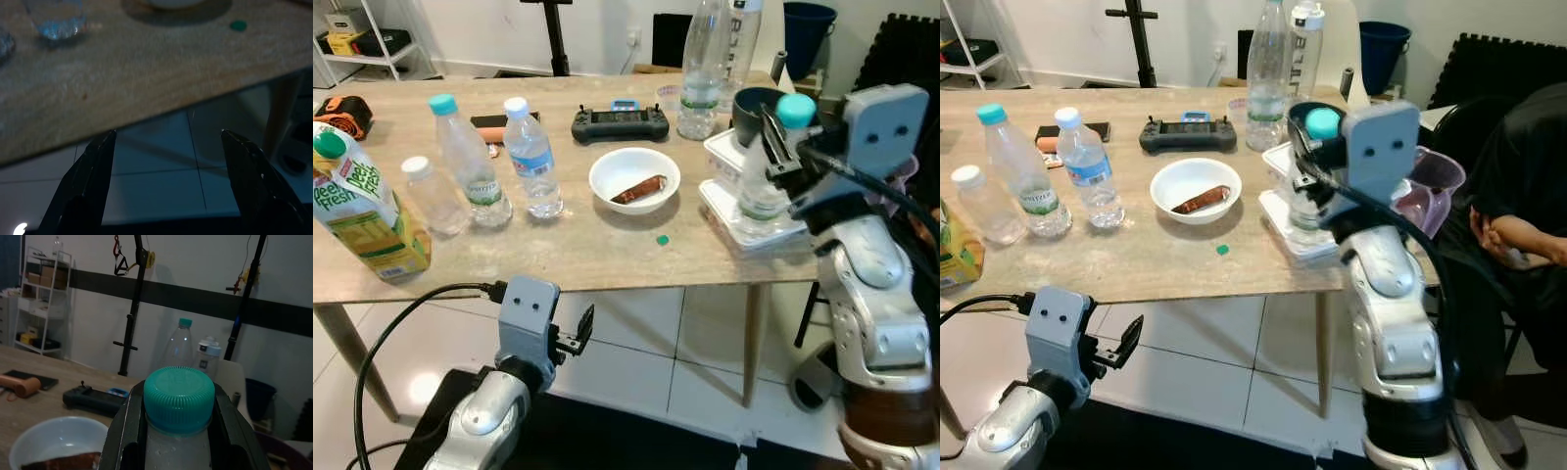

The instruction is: Restocking fridge

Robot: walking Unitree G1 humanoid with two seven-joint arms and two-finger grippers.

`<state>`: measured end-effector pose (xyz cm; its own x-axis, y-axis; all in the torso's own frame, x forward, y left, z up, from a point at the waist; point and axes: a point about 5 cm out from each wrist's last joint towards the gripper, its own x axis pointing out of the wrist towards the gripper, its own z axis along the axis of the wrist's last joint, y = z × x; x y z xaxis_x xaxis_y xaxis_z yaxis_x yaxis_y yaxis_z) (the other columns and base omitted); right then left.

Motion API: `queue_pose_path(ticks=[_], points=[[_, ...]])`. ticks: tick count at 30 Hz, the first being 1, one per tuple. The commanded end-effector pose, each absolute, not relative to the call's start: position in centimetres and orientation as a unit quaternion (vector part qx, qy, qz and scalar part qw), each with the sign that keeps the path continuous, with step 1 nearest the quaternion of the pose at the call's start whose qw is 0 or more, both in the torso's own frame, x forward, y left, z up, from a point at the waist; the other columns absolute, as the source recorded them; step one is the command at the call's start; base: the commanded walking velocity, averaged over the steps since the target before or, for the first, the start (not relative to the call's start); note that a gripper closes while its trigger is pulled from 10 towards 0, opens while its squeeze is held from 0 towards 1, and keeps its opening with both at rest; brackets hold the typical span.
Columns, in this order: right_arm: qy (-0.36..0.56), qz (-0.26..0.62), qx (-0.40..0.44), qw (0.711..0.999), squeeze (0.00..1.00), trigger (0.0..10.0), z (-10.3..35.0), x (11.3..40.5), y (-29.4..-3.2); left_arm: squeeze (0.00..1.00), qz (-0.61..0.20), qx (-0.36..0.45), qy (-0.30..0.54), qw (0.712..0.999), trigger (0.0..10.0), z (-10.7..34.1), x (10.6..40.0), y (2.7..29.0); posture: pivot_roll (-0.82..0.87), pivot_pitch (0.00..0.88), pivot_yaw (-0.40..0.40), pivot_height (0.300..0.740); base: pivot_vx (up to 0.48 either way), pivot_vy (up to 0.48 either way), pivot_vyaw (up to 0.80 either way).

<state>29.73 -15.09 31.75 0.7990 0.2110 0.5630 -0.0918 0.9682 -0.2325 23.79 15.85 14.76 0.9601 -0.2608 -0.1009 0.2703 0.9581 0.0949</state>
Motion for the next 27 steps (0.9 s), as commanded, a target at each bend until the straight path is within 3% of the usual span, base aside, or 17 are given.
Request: queue_pose_path(ticks=[1,12,27], points=[[-0.273,0.076,-0.096,0.954,0.00,10.0,30.6,29.9,-15.7,0.00,-0.137,0.048,0.048,0.988,10.0,14.5,23.5,15.6,-0.01,0.249,-0.013,0.707,0.000,0.000,0.00],[-0.288,0.221,-0.039,0.931,0.00,10.0,31.3,28.1,-12.8,0.00,-0.133,0.054,0.047,0.988,10.0,14.5,24.0,15.6,-0.02,0.238,0.005,0.707,0.000,0.000,0.00],[-0.293,0.227,-0.047,0.928,0.00,10.0,32.3,27.9,-13.6,0.00,-0.135,0.056,0.045,0.988,10.0,14.7,24.3,15.5,-0.02,0.231,0.010,0.707,0.000,0.000,0.00]])
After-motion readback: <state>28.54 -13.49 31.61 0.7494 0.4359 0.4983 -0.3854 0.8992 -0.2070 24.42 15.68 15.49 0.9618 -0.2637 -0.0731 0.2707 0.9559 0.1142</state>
